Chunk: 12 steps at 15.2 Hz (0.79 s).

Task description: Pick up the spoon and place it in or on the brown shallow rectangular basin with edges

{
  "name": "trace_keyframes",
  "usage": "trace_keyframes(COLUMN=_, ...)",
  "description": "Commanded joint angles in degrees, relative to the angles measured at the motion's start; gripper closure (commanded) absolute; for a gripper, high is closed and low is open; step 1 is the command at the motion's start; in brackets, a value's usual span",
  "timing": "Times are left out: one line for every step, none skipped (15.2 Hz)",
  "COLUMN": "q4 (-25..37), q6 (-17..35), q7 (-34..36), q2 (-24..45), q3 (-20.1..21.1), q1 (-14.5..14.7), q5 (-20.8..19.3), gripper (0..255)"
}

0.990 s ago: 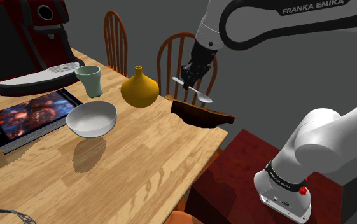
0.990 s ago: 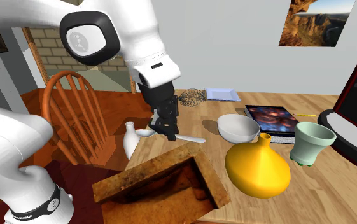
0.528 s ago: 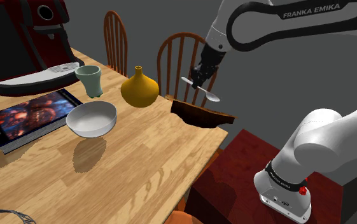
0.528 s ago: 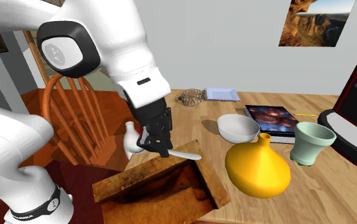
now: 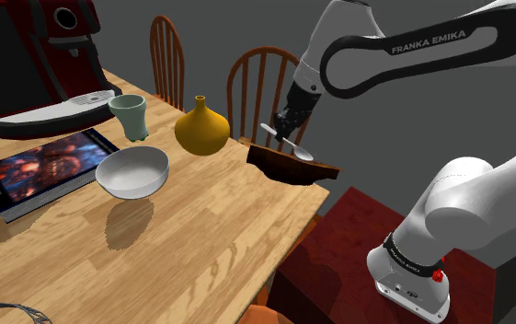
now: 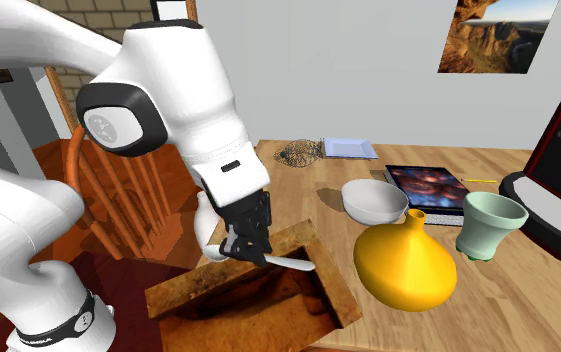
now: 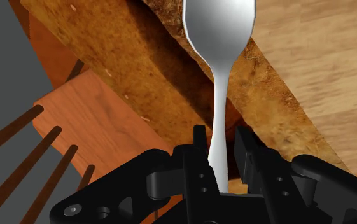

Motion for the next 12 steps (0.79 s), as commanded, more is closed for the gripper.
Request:
trace_keyframes(q4=-1.2, q6=1.6, q7=-0.2, q2=0.4, q3=0.0, q1=0.1, q5=0.2, gripper=255)
trace_keyframes(q4=-1.8, q6=2.5, q7=-0.3, q2=0.7, q3=0.1, q1=0.1, q5=0.3, gripper=255)
trace_keyframes(q4=-2.3, q6=3.4, q7=-0.4, q2=1.1, q3=0.1, q1=0.2, q5=0.4, gripper=255)
trace_keyframes(q4=-2.7, q6=4.1, q7=-0.4, q2=1.4, q3=0.2, q1=0.2, q5=0.4, gripper=255)
trace_keyframes(q4=-2.7, q6=4.1, q7=-0.4, q2=1.3, q3=0.2, q1=0.2, q5=0.4, gripper=255)
trace_keyframes(q4=-2.7, q6=4.1, q7=-0.4, q2=1.4, q3=0.2, q1=0.2, q5=0.4, gripper=255)
trace_keyframes(q4=-2.7, q6=4.1, q7=-0.4, q2=1.4, q3=0.2, q1=0.2, q5=0.4, gripper=255)
trace_keyframes(q4=-2.7, q6=4.1, q7=-0.4, q2=1.4, q3=0.2, q1=0.2, q5=0.4, gripper=255)
trace_keyframes(q4=-2.7, q6=4.1, q7=-0.4, q2=1.4, q3=0.2, q1=0.2, q5=0.4, gripper=255)
trace_keyframes(q4=-2.7, q6=4.1, q7=-0.4, q2=1.4, q3=0.2, q1=0.2, q5=0.4, gripper=255)
trace_keyframes(q4=-2.7, q6=4.1, q7=-0.4, q2=1.4, q3=0.2, q1=0.2, q5=0.4, gripper=255)
trace_keyframes(q4=-2.7, q6=4.1, q7=-0.4, q2=1.4, q3=0.2, q1=0.2, q5=0.4, gripper=0)
